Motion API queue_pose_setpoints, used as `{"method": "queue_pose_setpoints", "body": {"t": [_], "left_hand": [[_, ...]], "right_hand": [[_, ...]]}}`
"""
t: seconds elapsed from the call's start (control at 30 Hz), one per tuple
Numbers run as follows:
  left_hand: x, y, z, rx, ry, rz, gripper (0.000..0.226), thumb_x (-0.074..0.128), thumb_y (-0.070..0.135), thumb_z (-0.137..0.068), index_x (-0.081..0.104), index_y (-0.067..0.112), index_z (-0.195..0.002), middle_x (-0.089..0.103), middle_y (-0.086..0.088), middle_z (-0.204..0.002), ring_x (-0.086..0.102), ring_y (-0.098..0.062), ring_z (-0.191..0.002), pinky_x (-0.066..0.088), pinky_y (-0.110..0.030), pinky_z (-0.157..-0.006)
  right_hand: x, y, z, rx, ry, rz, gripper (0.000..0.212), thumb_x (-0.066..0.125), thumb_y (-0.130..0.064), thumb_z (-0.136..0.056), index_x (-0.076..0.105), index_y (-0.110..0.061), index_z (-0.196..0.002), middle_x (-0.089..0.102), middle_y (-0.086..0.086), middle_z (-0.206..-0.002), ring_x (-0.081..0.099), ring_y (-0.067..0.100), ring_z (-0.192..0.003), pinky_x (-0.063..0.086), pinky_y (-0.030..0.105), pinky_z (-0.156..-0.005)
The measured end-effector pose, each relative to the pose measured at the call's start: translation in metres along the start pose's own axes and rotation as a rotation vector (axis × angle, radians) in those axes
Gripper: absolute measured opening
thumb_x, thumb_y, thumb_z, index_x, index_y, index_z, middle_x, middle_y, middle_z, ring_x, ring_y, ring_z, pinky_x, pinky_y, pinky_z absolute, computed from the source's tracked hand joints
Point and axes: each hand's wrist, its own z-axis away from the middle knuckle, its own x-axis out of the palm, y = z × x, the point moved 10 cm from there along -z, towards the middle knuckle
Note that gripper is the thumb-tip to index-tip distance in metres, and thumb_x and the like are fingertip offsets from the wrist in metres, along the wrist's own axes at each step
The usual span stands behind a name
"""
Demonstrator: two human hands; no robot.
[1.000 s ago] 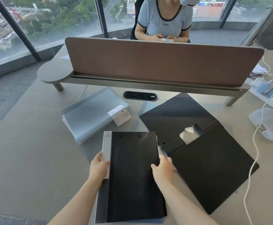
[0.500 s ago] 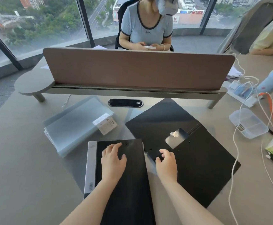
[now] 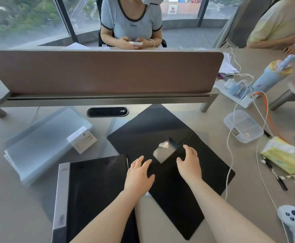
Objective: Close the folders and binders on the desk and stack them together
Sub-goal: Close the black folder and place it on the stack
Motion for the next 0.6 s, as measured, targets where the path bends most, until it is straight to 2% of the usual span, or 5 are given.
{"method": "queue_pose_setpoints", "body": {"t": [0.17,0.3,0.4,0.47,0.6], "left_hand": [[0.013,0.013,-0.014,0.041,-0.018,-0.113,0.063,0.051,0.044,-0.098,0.026,0.033,-0.154,0.009,0.001,-0.167,0.002,-0.024,-0.154,0.012,-0.045,-0.123],[0.017,0.013,-0.026,0.029,-0.007,-0.147,0.064,0.049,0.050,-0.097,0.024,0.035,-0.154,0.005,0.002,-0.167,-0.003,-0.024,-0.154,0.006,-0.044,-0.123],[0.016,0.015,-0.033,0.035,0.022,-0.156,0.063,0.048,0.051,-0.097,0.026,0.034,-0.154,0.008,0.003,-0.167,-0.002,-0.022,-0.154,0.003,-0.042,-0.123],[0.017,0.017,-0.035,0.034,0.032,-0.156,0.063,0.048,0.052,-0.097,0.026,0.034,-0.154,0.008,0.003,-0.167,-0.002,-0.021,-0.154,0.002,-0.041,-0.123],[0.017,0.020,-0.038,0.022,0.053,-0.151,0.066,0.047,0.052,-0.097,0.021,0.034,-0.155,0.008,0.004,-0.167,-0.003,-0.021,-0.154,-0.002,-0.040,-0.122]], "right_hand": [[-0.016,0.009,-0.033,0.031,0.018,0.018,0.063,0.057,-0.020,-0.094,0.028,-0.024,-0.150,0.021,0.001,-0.160,0.038,0.026,-0.140,0.047,0.040,-0.100],[-0.031,0.009,-0.063,0.042,0.038,0.030,0.064,0.055,-0.021,-0.095,0.025,-0.020,-0.151,0.024,0.002,-0.159,0.044,0.026,-0.136,0.050,0.037,-0.095],[-0.037,0.012,-0.083,0.078,0.031,0.048,0.065,0.054,-0.023,-0.095,0.023,-0.019,-0.152,0.029,0.004,-0.157,0.044,0.028,-0.136,0.049,0.040,-0.097],[-0.037,0.015,-0.093,0.106,0.015,0.048,0.063,0.053,-0.023,-0.095,0.025,-0.018,-0.152,0.032,0.005,-0.156,0.041,0.028,-0.138,0.046,0.041,-0.100],[-0.043,0.018,-0.100,0.119,0.043,0.050,0.051,0.050,-0.028,-0.096,0.039,-0.014,-0.144,0.042,0.009,-0.146,0.050,0.028,-0.128,0.048,0.039,-0.095]]}}
